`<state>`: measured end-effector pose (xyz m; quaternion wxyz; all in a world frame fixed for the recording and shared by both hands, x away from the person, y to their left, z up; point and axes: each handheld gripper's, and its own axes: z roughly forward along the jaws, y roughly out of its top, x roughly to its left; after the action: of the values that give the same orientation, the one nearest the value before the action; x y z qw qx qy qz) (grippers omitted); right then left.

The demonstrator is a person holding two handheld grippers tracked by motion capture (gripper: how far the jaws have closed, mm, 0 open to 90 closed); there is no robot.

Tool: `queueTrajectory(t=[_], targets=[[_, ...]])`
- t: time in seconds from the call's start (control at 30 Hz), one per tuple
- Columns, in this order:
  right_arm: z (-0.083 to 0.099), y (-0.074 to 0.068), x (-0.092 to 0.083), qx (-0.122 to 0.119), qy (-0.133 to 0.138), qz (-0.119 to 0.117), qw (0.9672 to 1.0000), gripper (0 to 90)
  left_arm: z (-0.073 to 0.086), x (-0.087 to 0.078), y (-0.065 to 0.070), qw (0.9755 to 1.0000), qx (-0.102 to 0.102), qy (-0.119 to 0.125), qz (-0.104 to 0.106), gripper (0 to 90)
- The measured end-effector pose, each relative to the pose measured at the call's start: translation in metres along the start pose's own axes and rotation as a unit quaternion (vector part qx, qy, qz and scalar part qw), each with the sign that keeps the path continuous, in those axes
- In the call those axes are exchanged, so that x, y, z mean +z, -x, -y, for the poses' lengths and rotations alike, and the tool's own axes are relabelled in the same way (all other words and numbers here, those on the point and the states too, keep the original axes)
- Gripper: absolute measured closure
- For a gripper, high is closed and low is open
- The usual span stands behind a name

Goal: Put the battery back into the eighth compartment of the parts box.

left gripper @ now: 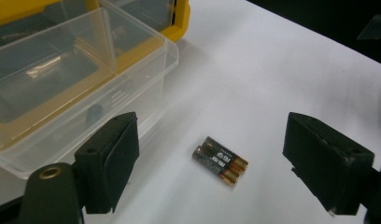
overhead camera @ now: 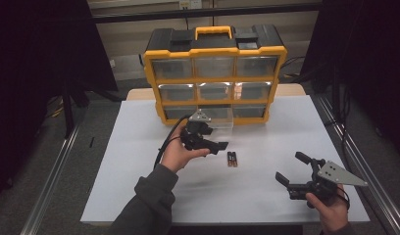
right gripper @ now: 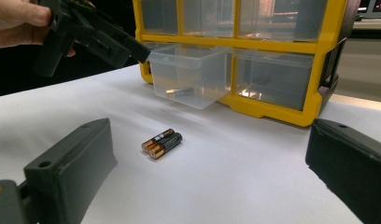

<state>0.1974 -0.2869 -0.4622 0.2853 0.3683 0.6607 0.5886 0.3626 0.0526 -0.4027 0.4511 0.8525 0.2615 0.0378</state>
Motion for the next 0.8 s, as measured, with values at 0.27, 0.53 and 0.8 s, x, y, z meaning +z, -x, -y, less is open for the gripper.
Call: queueTrajectory(t=[0.27,0.53,0.8], targets=[[0.000,0.000,0.000,0.003,-0.001,0.001,1.0000,0.7,0.007,0.007,0.001,1.0000,-0.004,-0.008,-0.002,18.7],[0.000,0.000,0.000,0.002,-0.002,0.001,1.0000,0.7,0.011,0.013,0.002,1.0000,-0.005,-0.009,0.000,18.4],[0.000,0.000,0.000,0.003,-0.002,0.001,1.0000,0.7,0.018,0.021,0.002,0.9997,-0.006,-0.016,-0.016,20.0]])
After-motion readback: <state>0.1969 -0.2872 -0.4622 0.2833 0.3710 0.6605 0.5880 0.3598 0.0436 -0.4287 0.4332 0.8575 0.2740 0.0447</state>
